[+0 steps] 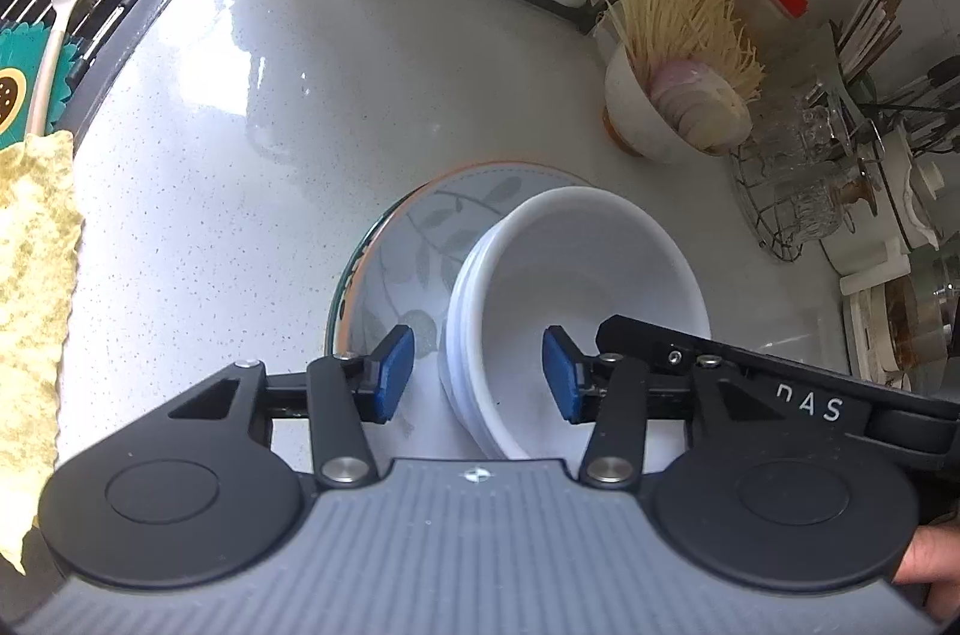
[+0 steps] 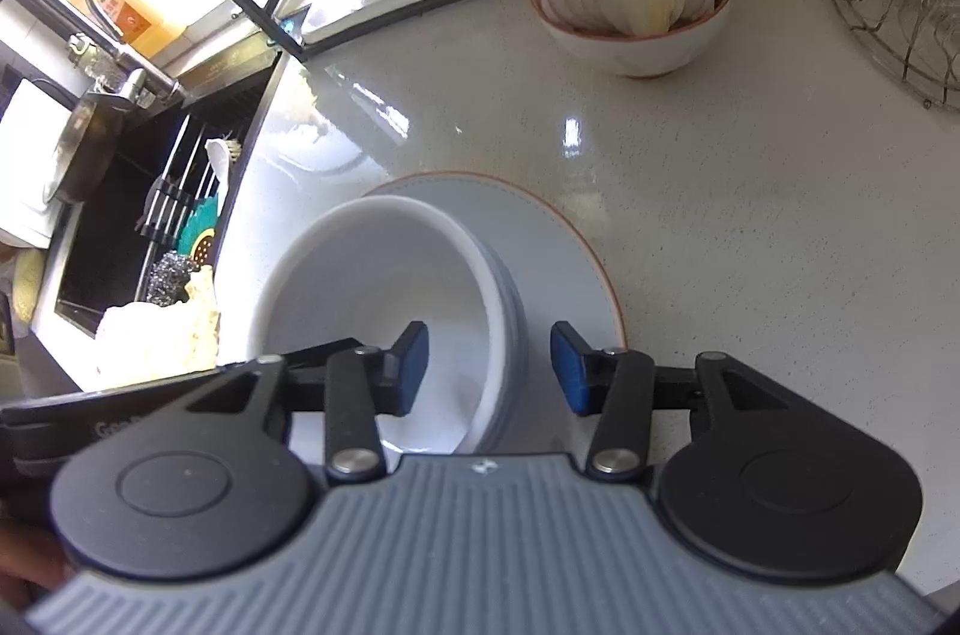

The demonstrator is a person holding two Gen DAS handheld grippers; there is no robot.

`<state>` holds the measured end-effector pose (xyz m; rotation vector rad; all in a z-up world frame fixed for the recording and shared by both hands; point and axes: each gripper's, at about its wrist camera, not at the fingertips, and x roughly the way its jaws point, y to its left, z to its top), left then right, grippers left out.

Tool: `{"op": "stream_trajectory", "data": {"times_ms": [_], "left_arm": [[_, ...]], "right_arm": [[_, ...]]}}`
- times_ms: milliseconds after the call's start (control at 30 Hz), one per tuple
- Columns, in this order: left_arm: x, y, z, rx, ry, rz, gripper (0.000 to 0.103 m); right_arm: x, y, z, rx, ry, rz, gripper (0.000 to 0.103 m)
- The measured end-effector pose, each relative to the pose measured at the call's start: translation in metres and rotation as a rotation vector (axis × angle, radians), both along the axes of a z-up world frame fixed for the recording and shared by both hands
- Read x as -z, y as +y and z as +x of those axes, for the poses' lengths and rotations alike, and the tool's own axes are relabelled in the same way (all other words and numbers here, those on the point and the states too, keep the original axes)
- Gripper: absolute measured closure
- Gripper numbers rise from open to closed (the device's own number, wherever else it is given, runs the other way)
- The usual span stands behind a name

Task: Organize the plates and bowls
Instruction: 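Lower the stacked bowls onto the leaf-pattern plate and open both grippers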

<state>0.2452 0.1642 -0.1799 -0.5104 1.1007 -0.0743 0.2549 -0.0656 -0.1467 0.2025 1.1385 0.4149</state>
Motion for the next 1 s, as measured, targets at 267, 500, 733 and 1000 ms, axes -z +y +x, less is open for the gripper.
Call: {"op": "stream_trajectory", "data": {"times_ms": [267,500,733,1000], "left_arm": [[-0.028,-0.004,-0.008,0.027,-0.076,0.082,0.049],[-0.065,-0.004,-0.026,0.030,-0.186,0.136,0.049],[-0.105,-0.009,-0.045,-0.016,-0.284,0.185,0.049],[-0.152,-0.030,-0.088,-0.063,-0.389,0.221,0.049]], "right_arm": [[-0.026,-0.008,-0.015,0.010,-0.093,-0.013,0.055],[-0.056,-0.019,-0.033,0.031,-0.182,-0.005,0.055],[-0.090,-0.027,-0.048,0.031,-0.289,0.004,0.055],[-0.114,-0.043,-0.072,0.022,-0.353,0.029,0.055]]}}
